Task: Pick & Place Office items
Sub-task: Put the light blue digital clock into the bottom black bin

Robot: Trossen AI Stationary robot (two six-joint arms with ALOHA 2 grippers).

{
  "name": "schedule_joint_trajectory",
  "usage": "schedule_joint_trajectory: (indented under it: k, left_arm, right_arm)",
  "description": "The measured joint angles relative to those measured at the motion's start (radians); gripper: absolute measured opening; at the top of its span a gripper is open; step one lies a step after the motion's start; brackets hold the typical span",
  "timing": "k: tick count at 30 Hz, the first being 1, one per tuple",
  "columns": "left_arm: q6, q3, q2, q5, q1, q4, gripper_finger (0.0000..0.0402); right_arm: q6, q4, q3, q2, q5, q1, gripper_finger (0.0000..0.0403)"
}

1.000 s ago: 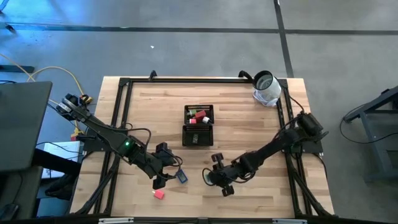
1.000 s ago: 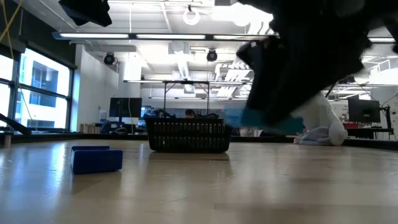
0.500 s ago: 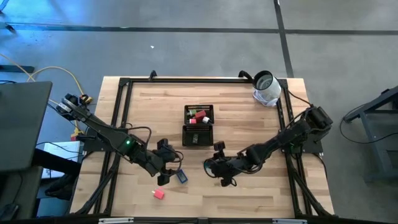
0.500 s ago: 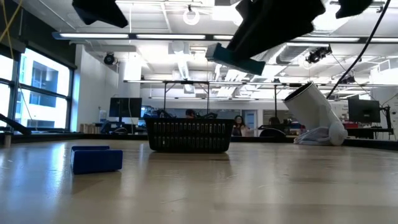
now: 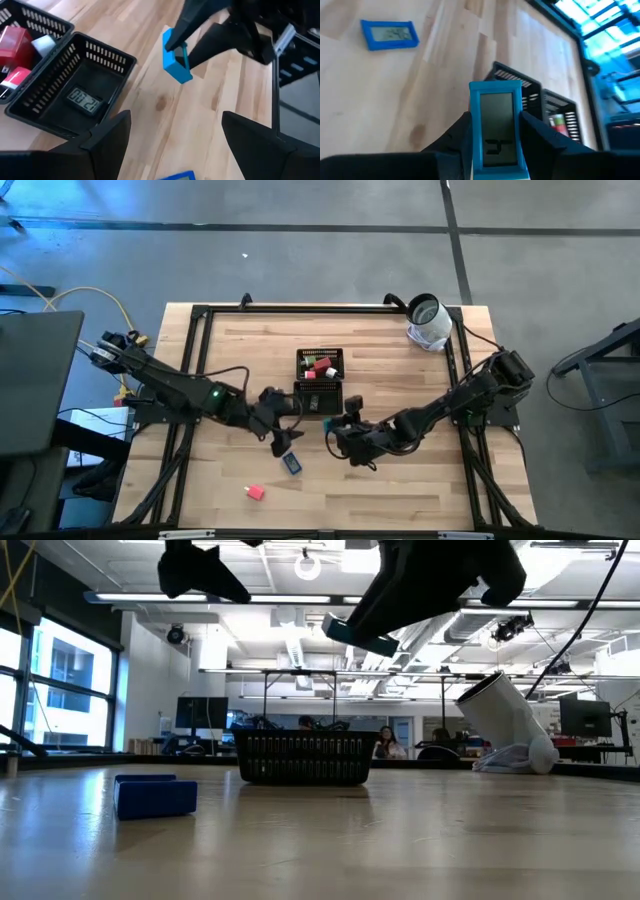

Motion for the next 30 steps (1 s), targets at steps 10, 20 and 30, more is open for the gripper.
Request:
schedule_joint_trajectory:
  k: [10, 20, 30]
  left_arm:
    - [-0.105, 0.0, 0.0, 0.004, 0.109, 0.02, 0.0305]
    - [-0.107, 0.0, 0.0, 0.103, 0.202, 0.18, 0.0305]
    - [-0.106, -0.001, 0.101, 0.128, 0.21, 0.223, 0.0305]
  right_arm:
    - [-0.097, 0.055, 0.0, 0.0, 0.235, -0.003, 0.0117]
    - [-0.184, 0.155, 0.0, 0.0, 0.276, -0.036, 0.0117]
    - [-0.221, 0.206, 0.0, -0.011, 0.306, -0.047, 0.0118]
